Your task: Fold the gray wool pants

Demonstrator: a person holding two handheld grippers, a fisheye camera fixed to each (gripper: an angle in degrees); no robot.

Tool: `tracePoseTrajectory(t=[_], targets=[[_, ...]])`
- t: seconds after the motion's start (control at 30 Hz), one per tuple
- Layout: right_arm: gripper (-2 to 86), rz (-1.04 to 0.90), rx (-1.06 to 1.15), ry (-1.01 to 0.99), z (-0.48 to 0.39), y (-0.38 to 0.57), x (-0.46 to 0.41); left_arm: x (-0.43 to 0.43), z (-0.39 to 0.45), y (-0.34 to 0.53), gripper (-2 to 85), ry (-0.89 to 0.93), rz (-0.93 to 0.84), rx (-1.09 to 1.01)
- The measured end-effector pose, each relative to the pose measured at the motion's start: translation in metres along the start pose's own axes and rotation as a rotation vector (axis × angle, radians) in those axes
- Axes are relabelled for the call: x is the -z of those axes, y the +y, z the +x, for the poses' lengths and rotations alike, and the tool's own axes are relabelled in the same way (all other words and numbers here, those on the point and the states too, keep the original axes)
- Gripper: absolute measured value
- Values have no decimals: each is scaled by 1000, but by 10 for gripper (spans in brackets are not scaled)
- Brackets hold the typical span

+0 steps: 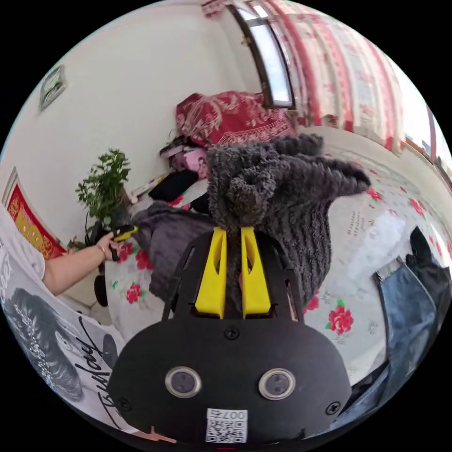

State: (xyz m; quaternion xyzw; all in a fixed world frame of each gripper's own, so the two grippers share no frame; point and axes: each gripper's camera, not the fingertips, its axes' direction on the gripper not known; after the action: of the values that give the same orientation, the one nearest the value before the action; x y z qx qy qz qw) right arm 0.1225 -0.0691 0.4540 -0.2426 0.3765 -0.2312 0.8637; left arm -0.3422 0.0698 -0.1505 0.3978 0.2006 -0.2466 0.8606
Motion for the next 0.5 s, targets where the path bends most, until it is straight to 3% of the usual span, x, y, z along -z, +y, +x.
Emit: tracePoseTrajectory(t=[0.1, 0.17, 0.37, 0.43, 0.5], targets=[[56, -270, 79, -73, -65, 17, -77, 8, 26, 6, 27, 5, 1, -116], [56, -334, 96, -93, -87, 32, -95, 11, 49, 10, 25, 3, -11, -211], [60, -332, -86, -69, -71, 67, -60, -5, 172, 39, 24, 45, -127, -692], [63, -317, -197, -61, -51, 80, -44, -23, 224, 66, 29, 108, -204, -867], [68, -266, -334, -38, -29, 99, -23, -65, 286, 119, 48, 192, -387, -1066]])
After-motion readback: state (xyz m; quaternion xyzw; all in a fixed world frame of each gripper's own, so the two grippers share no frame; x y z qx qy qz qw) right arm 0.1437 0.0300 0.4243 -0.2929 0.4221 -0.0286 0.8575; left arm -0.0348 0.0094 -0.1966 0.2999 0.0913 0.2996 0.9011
